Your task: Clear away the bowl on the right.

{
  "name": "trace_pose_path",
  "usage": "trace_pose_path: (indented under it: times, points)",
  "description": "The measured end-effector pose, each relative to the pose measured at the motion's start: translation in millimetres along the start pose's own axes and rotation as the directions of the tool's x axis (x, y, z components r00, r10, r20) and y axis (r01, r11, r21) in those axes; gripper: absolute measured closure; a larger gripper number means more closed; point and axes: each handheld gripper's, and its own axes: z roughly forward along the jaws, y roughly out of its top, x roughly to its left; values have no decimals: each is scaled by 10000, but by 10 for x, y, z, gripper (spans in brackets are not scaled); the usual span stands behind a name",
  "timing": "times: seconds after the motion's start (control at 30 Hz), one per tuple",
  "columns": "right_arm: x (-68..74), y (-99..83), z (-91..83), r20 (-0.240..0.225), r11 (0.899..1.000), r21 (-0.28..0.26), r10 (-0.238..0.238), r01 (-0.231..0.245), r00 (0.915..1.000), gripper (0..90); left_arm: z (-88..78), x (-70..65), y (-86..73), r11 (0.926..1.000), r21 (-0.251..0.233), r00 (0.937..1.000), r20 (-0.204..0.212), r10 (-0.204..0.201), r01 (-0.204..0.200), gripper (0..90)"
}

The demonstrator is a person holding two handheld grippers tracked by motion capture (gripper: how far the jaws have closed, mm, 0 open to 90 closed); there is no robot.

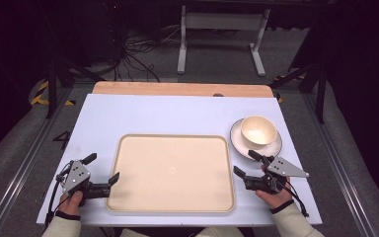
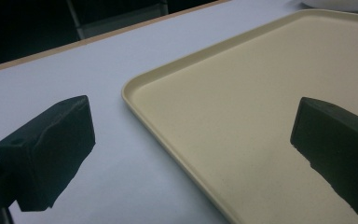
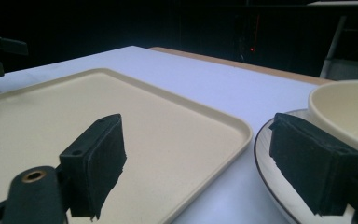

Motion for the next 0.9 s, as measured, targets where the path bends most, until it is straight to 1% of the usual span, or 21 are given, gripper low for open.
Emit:
trace_pose_path:
  times: [0.03,0.17,0.2,0.37,0.43,0.5,0.57,0.73,0.87,0.9]
  points:
    - [7,28,-8,33,9999,-67,-94,95,9999,185,-1,-1,0,10000,-3,10000,-9,3,-3,4]
    - [25,147,-38,112,9997,-206,-131,134,9999,181,-2,-2,0,10000,20,10000,-16,18,-18,4]
    - [29,200,-54,160,9992,-342,-218,223,9996,180,0,-2,0,10000,1,10000,-19,7,-7,4]
    - [30,290,-81,253,9977,-587,-335,349,9991,174,1,-1,0,10000,12,10000,-19,9,-9,4]
    - [26,335,-89,240,9973,-670,-290,305,9993,165,0,-2,0,10000,8,10000,-20,9,-9,4]
    - [28,379,-95,126,9974,-708,-95,103,9999,157,0,-2,0,10000,7,10000,-21,8,-8,4]
    - [47,426,-104,15,9967,-814,-29,31,10000,156,0,-2,0,10000,7,10000,-19,10,-10,4]
    - [86,518,-110,-20,9942,-1058,-175,172,9998,157,0,-3,0,10000,4,10000,-25,15,-15,4]
    - [94,564,-98,-5,9932,-1139,-261,259,9997,156,0,-3,0,10000,0,10000,-25,10,-10,4]
    - [94,575,-93,-13,9920,-1230,-300,296,9995,157,0,-3,0,10000,2,10000,-24,12,-12,4]
